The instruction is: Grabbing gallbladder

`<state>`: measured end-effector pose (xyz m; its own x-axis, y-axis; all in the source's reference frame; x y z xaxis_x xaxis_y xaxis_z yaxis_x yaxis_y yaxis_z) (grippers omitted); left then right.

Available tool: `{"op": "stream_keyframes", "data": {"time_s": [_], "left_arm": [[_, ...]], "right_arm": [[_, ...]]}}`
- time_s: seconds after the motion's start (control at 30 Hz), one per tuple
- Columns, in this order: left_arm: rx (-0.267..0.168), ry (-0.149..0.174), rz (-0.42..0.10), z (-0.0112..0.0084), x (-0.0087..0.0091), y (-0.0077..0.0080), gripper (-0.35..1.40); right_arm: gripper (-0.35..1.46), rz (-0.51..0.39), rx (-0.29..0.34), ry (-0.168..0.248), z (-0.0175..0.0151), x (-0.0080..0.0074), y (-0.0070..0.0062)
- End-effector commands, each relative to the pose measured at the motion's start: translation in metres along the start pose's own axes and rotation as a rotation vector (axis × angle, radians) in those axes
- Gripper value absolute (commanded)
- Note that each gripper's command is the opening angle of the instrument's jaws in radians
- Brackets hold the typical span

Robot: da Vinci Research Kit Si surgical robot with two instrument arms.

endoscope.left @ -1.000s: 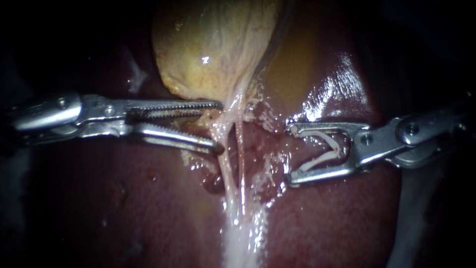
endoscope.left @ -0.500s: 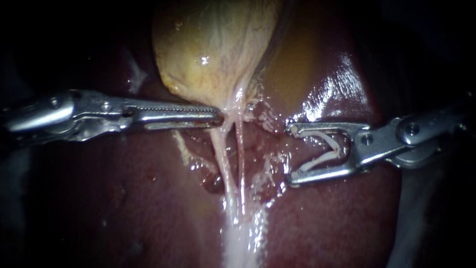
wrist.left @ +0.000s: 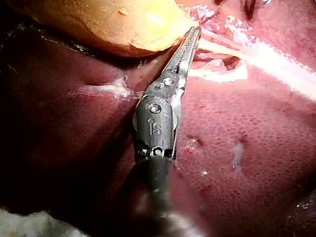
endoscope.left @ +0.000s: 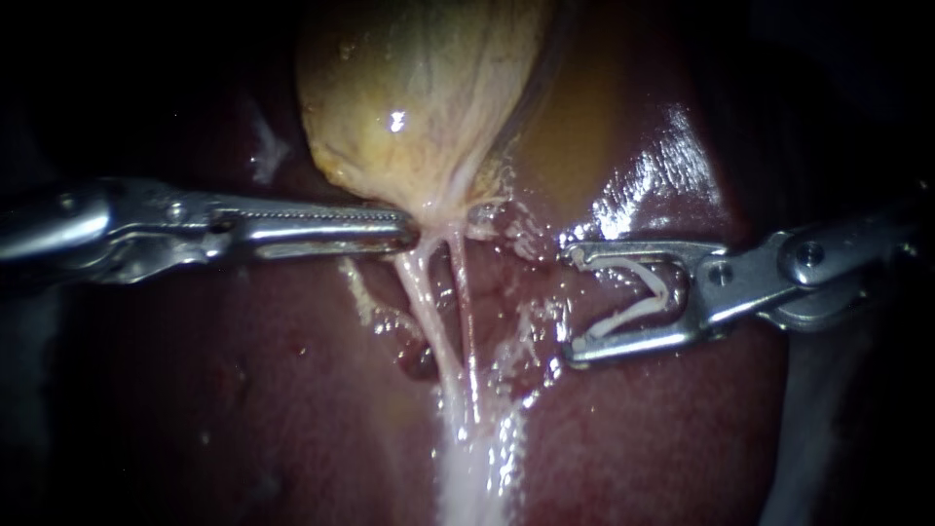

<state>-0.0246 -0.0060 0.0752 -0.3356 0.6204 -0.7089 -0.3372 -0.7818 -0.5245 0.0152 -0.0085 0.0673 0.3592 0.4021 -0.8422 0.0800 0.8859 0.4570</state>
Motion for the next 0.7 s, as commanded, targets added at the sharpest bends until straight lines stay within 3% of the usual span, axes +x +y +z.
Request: {"op": "stream_keyframes", "data": {"time_s": [0.03,0.3,0.7], "left_arm": [[0.0,0.006,-0.003,-0.0002,0.0004,0.0,-0.35],[0.008,0.035,-0.021,-0.0016,0.003,-0.0003,-0.35],[0.007,0.037,-0.022,-0.0019,0.0031,-0.0004,-0.35]], "right_arm": [[0.5,0.0,-0.001,0.0,0.0,0.0,0.0],[0.5,0.0,-0.001,0.0,0.0,0.0,0.0],[0.5,0.0,-0.001,0.0,0.0,0.0,0.0001]]}}
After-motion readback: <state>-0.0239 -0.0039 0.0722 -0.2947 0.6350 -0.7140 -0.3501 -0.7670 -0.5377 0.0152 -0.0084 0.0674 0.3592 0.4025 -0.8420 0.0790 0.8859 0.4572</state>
